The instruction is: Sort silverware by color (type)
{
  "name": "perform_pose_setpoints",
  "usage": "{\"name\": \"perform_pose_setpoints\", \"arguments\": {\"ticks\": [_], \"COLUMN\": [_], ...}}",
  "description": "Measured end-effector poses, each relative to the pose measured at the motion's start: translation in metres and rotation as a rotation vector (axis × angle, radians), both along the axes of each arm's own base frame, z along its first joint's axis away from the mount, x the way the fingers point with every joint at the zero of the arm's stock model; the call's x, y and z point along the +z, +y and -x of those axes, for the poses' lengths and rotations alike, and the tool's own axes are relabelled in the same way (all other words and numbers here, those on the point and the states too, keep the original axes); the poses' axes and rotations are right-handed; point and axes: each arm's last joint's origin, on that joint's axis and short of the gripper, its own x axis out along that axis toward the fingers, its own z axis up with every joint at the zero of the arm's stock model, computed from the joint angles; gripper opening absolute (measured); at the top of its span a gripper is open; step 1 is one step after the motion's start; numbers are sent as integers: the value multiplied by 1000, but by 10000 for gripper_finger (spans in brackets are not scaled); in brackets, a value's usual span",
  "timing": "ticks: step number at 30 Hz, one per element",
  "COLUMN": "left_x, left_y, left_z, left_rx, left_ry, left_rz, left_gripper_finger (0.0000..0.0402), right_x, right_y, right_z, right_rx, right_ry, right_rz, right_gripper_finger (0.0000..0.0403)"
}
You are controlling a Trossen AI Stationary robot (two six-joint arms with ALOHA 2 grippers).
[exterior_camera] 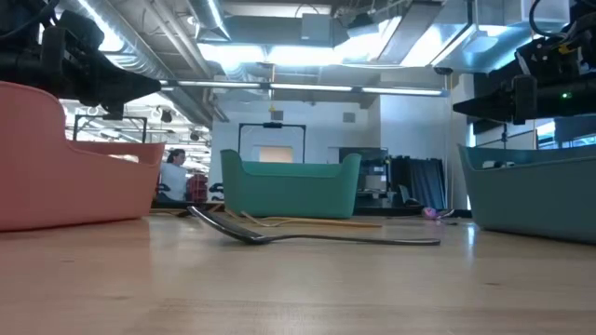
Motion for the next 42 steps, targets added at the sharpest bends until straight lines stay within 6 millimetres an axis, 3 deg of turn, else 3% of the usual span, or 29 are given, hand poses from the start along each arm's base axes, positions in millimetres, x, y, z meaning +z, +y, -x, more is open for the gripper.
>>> {"name": "perform_pose_setpoints", "arguments": {"ticks": [13, 20, 26, 33, 42], "left_x": [24, 30, 45, 72, 88], "left_y": [0, 0, 0, 5, 12], "left_z": [4, 6, -1, -26, -86], "left_rx": [-9, 10, 17, 51, 47], "left_ry": [-266, -309, -257, -125, 80], "left_rz": [21, -25, -55, -61, -34], "left_gripper_finger": [6, 6, 6, 6, 6], "right_x": [0, 2, 11, 13, 17], "right_y": [0, 0, 1, 1, 1], "right_z": [0, 0, 1, 1, 1], "right_rx": [0, -4, 21, 26, 47], "right_ry": [-2, -22, -178, -206, -251], "right_rz": [1, 8, -88, -110, -101], "right_gripper_finger": [19, 19, 19, 19, 19]}}
